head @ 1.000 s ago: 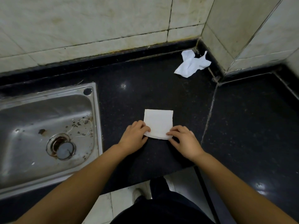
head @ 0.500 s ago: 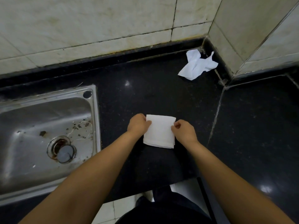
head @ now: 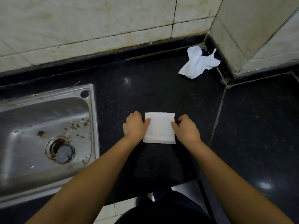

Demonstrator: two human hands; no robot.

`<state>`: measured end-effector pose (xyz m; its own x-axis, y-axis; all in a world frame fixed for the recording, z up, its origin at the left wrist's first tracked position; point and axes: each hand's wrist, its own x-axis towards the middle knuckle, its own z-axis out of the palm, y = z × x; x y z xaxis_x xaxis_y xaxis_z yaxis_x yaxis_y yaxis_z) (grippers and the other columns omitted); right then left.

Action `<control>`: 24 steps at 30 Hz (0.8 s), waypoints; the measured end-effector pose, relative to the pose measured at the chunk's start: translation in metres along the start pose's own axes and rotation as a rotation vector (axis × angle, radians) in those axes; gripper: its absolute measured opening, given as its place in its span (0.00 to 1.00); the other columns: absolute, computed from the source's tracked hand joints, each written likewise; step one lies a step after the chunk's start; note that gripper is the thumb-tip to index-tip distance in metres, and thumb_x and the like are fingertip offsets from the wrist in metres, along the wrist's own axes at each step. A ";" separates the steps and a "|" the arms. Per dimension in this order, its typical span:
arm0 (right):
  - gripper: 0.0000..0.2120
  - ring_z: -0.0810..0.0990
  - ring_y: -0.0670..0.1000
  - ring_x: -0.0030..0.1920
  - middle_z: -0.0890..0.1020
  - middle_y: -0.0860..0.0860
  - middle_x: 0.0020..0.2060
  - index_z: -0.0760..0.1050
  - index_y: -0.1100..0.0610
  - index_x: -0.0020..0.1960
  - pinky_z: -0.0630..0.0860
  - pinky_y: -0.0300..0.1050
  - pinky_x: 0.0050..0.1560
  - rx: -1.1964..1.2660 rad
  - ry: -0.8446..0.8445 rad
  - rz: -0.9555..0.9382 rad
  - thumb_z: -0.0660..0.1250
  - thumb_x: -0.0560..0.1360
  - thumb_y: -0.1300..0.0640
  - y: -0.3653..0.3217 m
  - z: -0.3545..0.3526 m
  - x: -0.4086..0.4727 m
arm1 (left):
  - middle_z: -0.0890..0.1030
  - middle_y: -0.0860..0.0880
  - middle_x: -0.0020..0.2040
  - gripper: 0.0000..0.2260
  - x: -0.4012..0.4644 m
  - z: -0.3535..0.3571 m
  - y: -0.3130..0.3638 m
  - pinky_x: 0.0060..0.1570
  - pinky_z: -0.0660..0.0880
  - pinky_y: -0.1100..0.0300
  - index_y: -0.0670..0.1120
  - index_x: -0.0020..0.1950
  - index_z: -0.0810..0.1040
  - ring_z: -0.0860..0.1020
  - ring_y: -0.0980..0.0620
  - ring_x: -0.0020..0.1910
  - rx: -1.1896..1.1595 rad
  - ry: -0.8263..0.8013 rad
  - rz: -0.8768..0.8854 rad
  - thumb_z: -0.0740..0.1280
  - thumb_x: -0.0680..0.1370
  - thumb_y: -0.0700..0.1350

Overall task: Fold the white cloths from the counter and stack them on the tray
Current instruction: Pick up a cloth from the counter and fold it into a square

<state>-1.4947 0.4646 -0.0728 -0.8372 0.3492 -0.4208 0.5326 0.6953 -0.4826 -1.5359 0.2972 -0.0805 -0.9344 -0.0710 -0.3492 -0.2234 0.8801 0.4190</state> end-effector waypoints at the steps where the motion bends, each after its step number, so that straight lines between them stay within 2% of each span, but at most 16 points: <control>1: 0.19 0.78 0.55 0.52 0.77 0.56 0.54 0.68 0.60 0.61 0.76 0.50 0.48 -0.056 -0.001 0.015 0.60 0.79 0.47 -0.001 0.001 -0.003 | 0.73 0.45 0.61 0.21 -0.003 0.000 0.000 0.61 0.68 0.49 0.43 0.63 0.70 0.72 0.45 0.62 0.094 0.000 -0.008 0.61 0.78 0.57; 3: 0.20 0.78 0.56 0.54 0.77 0.57 0.55 0.68 0.61 0.61 0.75 0.51 0.52 -0.205 0.003 0.026 0.58 0.79 0.45 -0.004 0.005 -0.007 | 0.71 0.44 0.64 0.24 -0.009 0.004 0.003 0.62 0.66 0.49 0.42 0.66 0.68 0.70 0.45 0.64 0.234 -0.026 -0.023 0.60 0.78 0.57; 6: 0.17 0.77 0.55 0.56 0.77 0.56 0.57 0.68 0.60 0.61 0.71 0.49 0.55 -0.357 0.024 0.010 0.58 0.79 0.48 -0.013 0.013 -0.007 | 0.69 0.44 0.66 0.19 -0.011 0.007 0.013 0.62 0.64 0.51 0.43 0.66 0.69 0.68 0.46 0.65 0.258 -0.076 -0.046 0.60 0.79 0.52; 10: 0.14 0.75 0.56 0.58 0.77 0.55 0.58 0.72 0.58 0.61 0.68 0.49 0.58 -0.290 -0.064 0.060 0.59 0.78 0.54 -0.020 0.010 -0.005 | 0.70 0.44 0.65 0.14 -0.009 0.001 0.021 0.63 0.64 0.51 0.44 0.62 0.73 0.67 0.45 0.65 0.149 -0.140 -0.088 0.61 0.78 0.48; 12: 0.13 0.76 0.56 0.56 0.77 0.54 0.55 0.72 0.58 0.59 0.71 0.49 0.56 -0.100 -0.094 0.113 0.60 0.76 0.55 -0.019 0.003 -0.008 | 0.75 0.44 0.57 0.09 -0.011 -0.003 0.018 0.58 0.68 0.52 0.45 0.54 0.74 0.72 0.45 0.58 0.041 -0.126 -0.046 0.62 0.77 0.46; 14: 0.08 0.75 0.54 0.49 0.76 0.54 0.47 0.72 0.59 0.52 0.71 0.46 0.47 0.154 -0.093 0.123 0.63 0.75 0.57 -0.018 -0.005 -0.015 | 0.76 0.46 0.49 0.04 -0.016 -0.011 0.016 0.49 0.72 0.55 0.45 0.47 0.72 0.75 0.49 0.47 -0.176 -0.137 0.001 0.64 0.76 0.45; 15: 0.04 0.74 0.53 0.46 0.75 0.53 0.44 0.71 0.58 0.48 0.70 0.44 0.43 0.274 -0.078 0.125 0.64 0.74 0.58 -0.017 -0.010 -0.019 | 0.76 0.46 0.48 0.04 -0.019 -0.016 0.015 0.44 0.72 0.57 0.45 0.47 0.71 0.74 0.50 0.45 -0.286 -0.151 0.018 0.64 0.76 0.44; 17: 0.02 0.75 0.51 0.44 0.76 0.53 0.44 0.72 0.58 0.47 0.70 0.42 0.38 0.523 -0.044 0.151 0.64 0.74 0.62 -0.015 -0.018 -0.032 | 0.77 0.45 0.51 0.06 -0.026 -0.027 0.016 0.43 0.74 0.57 0.44 0.50 0.71 0.75 0.50 0.47 -0.457 -0.175 0.033 0.66 0.76 0.42; 19: 0.06 0.77 0.51 0.44 0.78 0.55 0.47 0.75 0.60 0.51 0.73 0.42 0.41 0.751 -0.055 0.213 0.65 0.75 0.65 -0.012 -0.024 -0.050 | 0.77 0.44 0.56 0.11 -0.036 -0.036 0.017 0.49 0.76 0.53 0.44 0.57 0.72 0.76 0.47 0.52 -0.590 -0.219 0.023 0.67 0.75 0.40; 21: 0.05 0.78 0.50 0.43 0.80 0.55 0.47 0.76 0.58 0.46 0.74 0.42 0.41 0.895 -0.069 0.270 0.65 0.75 0.66 -0.005 -0.024 -0.072 | 0.76 0.44 0.61 0.19 -0.049 -0.042 0.017 0.51 0.76 0.52 0.42 0.66 0.70 0.76 0.45 0.56 -0.666 -0.306 0.006 0.68 0.75 0.38; 24: 0.07 0.79 0.49 0.41 0.81 0.54 0.44 0.76 0.56 0.44 0.74 0.41 0.36 1.050 -0.023 0.298 0.63 0.75 0.67 0.013 -0.019 -0.114 | 0.78 0.40 0.60 0.16 -0.075 -0.043 0.011 0.50 0.78 0.50 0.37 0.64 0.73 0.78 0.43 0.53 -0.763 -0.505 -0.016 0.66 0.76 0.35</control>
<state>-1.3946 0.4453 -0.0163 -0.6605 0.3956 -0.6382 0.5628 -0.3019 -0.7695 -1.4799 0.2924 -0.0139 -0.7372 0.2911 -0.6098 -0.5262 0.3189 0.7883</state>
